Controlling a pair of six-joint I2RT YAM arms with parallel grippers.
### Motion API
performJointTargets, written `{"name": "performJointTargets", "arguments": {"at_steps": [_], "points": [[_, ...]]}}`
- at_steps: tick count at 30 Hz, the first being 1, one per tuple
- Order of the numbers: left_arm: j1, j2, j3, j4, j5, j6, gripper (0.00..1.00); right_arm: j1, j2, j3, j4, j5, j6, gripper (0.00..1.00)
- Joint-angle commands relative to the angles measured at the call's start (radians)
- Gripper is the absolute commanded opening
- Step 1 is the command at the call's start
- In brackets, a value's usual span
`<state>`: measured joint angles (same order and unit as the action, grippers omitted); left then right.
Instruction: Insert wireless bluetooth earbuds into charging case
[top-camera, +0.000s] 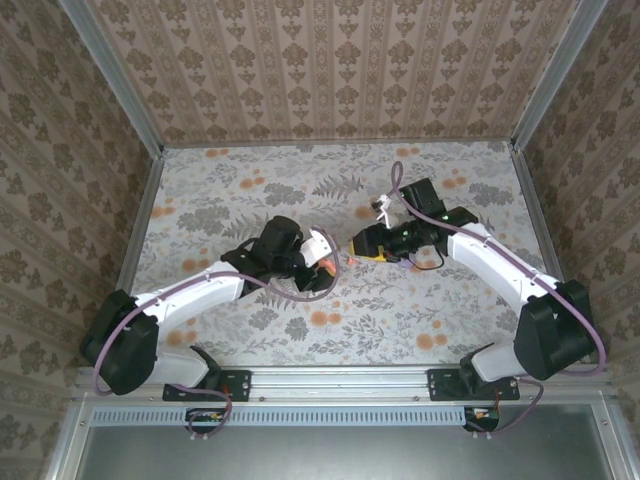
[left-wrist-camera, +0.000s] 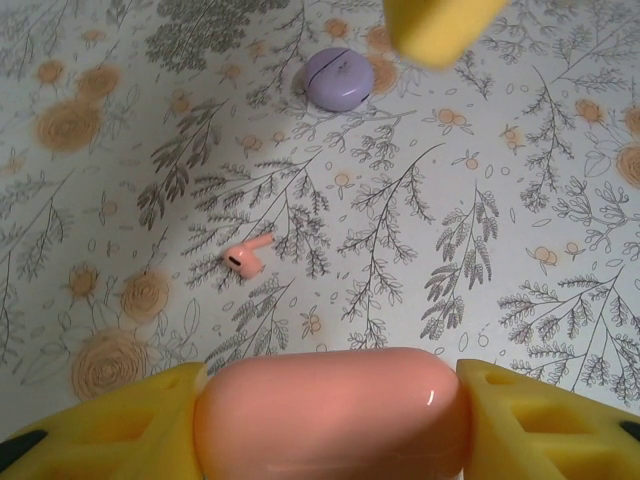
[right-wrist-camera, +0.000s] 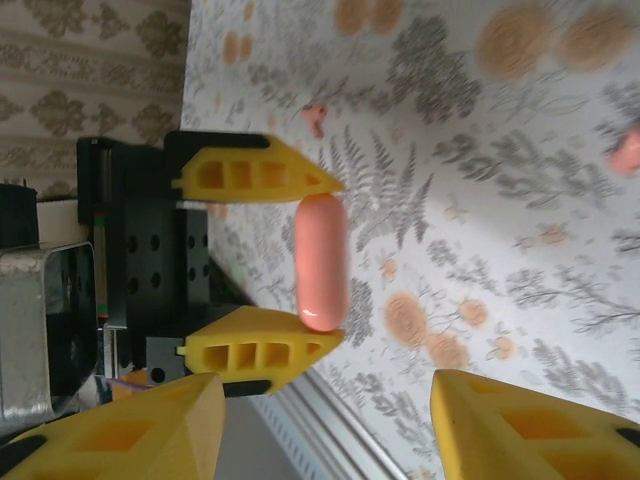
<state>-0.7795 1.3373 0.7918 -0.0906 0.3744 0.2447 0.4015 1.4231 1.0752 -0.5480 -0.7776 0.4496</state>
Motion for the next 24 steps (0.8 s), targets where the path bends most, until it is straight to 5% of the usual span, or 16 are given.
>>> {"name": "performJointTargets", "arguments": {"at_steps": [1, 24], "points": [[-0.015, -0.027, -0.015, 0.044, 0.010, 0.071, 0.42, 0.036, 0.039, 0.005, 0.008, -0.072, 0.009, 0.55], [-0.053, -0.081, -0.038, 0.092, -0.025, 0.075, 0.42, 0.107, 0.167, 0.054, 0.076, -0.167, -0.005, 0.53]]}}
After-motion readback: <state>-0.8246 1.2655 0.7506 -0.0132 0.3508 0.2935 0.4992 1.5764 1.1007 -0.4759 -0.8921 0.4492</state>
